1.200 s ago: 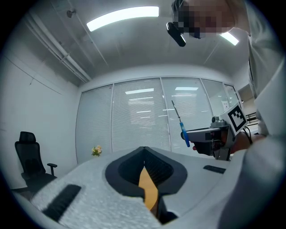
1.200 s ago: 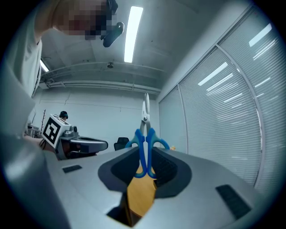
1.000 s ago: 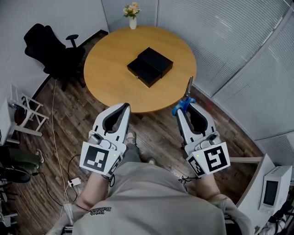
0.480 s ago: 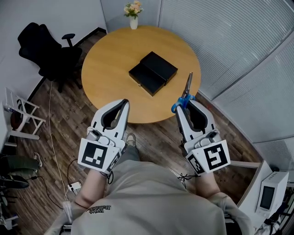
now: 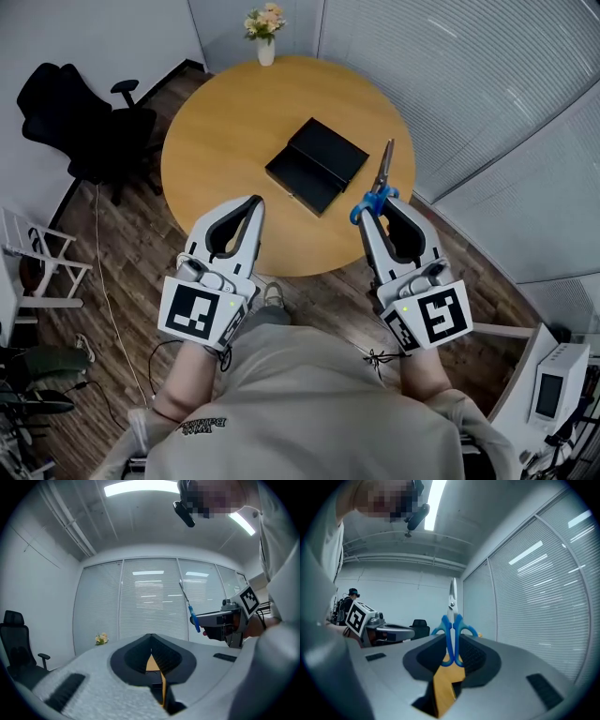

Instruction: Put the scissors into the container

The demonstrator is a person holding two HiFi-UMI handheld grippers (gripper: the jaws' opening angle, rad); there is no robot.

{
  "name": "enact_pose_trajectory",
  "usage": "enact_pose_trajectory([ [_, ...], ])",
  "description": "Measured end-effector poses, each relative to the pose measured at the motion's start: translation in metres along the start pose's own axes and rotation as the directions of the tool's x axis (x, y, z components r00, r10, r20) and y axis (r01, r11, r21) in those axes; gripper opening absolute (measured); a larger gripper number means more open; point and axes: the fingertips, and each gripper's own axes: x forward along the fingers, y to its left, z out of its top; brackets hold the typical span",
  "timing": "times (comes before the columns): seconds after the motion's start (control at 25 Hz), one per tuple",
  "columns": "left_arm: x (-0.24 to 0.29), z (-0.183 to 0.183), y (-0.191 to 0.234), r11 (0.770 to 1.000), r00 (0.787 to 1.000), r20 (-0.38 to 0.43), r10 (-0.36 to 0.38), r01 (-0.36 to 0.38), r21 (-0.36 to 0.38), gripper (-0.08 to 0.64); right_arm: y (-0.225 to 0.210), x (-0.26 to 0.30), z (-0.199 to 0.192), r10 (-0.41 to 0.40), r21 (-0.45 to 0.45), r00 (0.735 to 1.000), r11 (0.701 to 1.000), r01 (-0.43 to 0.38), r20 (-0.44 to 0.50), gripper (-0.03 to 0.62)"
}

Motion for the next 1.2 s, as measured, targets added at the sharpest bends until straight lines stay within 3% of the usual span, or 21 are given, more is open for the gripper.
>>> enact_pose_trajectory([
  [0.64, 0.042, -0.012, 0.084, 0.996, 0.995, -0.006, -0.095, 0.095, 0.001, 0.021, 0.002, 0.094, 0.006, -0.067, -0.020, 0.998, 0.998, 0.067, -0.006, 0.097],
  [0.92, 0.056, -0.020, 0.087, 0.998, 0.998, -0.029, -0.056, 0.056, -0.001, 0.021, -0.018, 0.097, -0.004, -0.043, -0.016, 0.999, 0.999, 0.042, -0.029, 0.097],
  [1.2, 0.073, -0.025, 0.085, 1.000, 0.997, -0.071, -0.010, 0.011, 0.012, 0.021, -0.037, 0.108, -0.030, 0.040, -0.002, 0.996, 0.999, -0.040, -0.085, 0.097],
])
